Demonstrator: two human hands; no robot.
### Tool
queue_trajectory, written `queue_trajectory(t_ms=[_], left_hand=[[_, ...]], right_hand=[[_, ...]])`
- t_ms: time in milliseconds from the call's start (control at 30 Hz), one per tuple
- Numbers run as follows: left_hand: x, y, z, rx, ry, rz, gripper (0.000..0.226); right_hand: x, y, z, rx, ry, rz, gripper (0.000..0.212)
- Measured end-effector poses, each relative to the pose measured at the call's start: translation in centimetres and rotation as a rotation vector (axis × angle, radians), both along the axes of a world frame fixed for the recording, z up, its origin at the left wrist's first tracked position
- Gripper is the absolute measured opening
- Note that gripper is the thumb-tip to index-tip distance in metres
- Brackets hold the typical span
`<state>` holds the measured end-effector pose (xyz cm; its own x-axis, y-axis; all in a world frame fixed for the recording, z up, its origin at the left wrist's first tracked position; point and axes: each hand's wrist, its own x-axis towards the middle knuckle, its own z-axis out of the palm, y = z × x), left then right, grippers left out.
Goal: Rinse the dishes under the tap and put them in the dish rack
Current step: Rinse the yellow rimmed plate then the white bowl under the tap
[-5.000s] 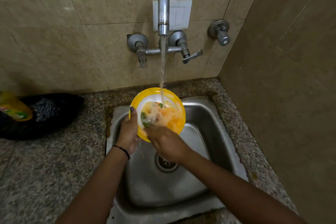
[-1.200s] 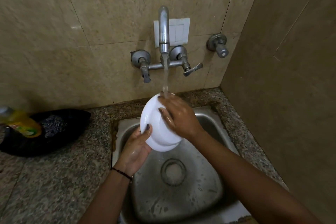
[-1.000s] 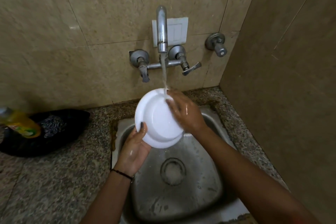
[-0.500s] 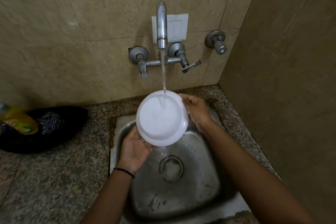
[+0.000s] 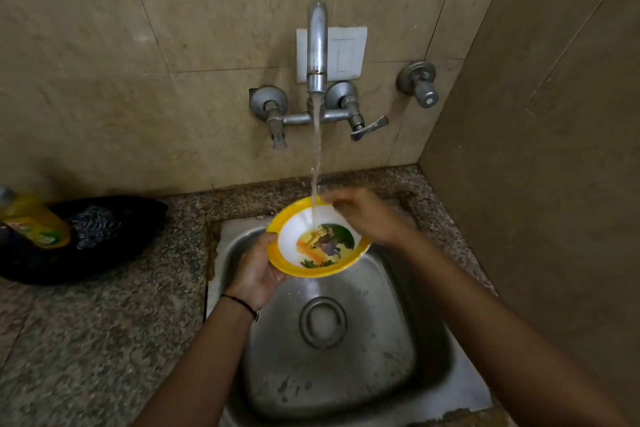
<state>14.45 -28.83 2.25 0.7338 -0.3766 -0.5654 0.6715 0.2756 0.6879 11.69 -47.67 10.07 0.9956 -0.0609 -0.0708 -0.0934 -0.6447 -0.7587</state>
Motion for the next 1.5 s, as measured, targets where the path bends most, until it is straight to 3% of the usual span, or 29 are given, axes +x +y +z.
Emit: queue_trajectory(t_ms=[100, 200, 300, 367, 467, 533, 700, 833, 900, 1000, 1067, 1133, 1200, 1400, 1500], left_hand=[[0.3, -0.6, 0.3, 0.009, -0.086, 0.020, 0.026], [0.5, -0.7, 0.3, 0.002, -0.178, 0.002, 0.042], [0.4, -0.2, 0.8, 0.002, -0.232, 0.019, 0.039], [0.4, -0.1, 0.9, -0.003, -0.246, 0.009, 0.038], [0.4, 0.1, 0.8, 0.010, -0.261, 0.012, 0.042], [0.4, 0.4, 0.6, 0.007, -0.273, 0.020, 0.044], [0.4, 0.9, 0.1, 0.035, -0.293, 0.101, 0.043], [0.4, 0.7, -0.2, 0.052, -0.252, 0.182, 0.045], [0.3, 0.4, -0.1, 0.050, -0.228, 0.209, 0.047], [0.0, -0.4, -0.2, 0.000, -0.156, 0.188, 0.053], [-0.5, -1.0, -0.2, -0.030, -0.112, 0.142, 0.061], [-0.8, -1.5, -0.2, -0.037, -0.106, 0.097, 0.065], [-1.0, -1.7, -0.1, -0.037, -0.099, 0.056, 0.068], [-0.1, -0.2, -0.5, -0.015, -0.087, 0.018, 0.077], [0.4, 0.8, -0.6, 0.025, -0.104, 0.024, 0.075]], right_hand=[[0.3, 1.8, -1.4, -0.513, 0.016, 0.174, 0.046], [0.5, 3.7, -2.8, -0.664, -0.020, 0.364, 0.058], [1.1, 2.8, -3.5, -0.828, -0.140, 0.336, 0.060], [1.1, 2.9, -3.6, -0.875, -0.179, 0.263, 0.062], [1.0, 4.3, -3.6, -0.767, -0.203, 0.341, 0.056], [0.8, 3.8, -3.2, -0.809, -0.209, 0.337, 0.058], [-0.3, 2.2, -2.9, -0.898, -0.112, 0.084, 0.060], [-4.1, 3.8, -3.0, -1.025, -0.061, -0.038, 0.030], [-5.7, 4.9, -2.4, -0.939, -0.097, 0.026, 0.016], [-4.9, 5.4, -2.6, -0.771, -0.267, -0.038, 0.033], [-2.9, 5.1, -3.3, -0.717, -0.126, -0.056, 0.054], [-1.2, 5.1, -4.7, -0.677, 0.090, -0.037, 0.066], [-0.4, 6.0, -5.2, -0.611, 0.185, 0.015, 0.076], [-2.0, 7.9, -4.5, -0.140, 0.111, 0.313, 0.057], [-4.4, 5.7, -4.4, -0.162, 0.090, 0.439, 0.046]])
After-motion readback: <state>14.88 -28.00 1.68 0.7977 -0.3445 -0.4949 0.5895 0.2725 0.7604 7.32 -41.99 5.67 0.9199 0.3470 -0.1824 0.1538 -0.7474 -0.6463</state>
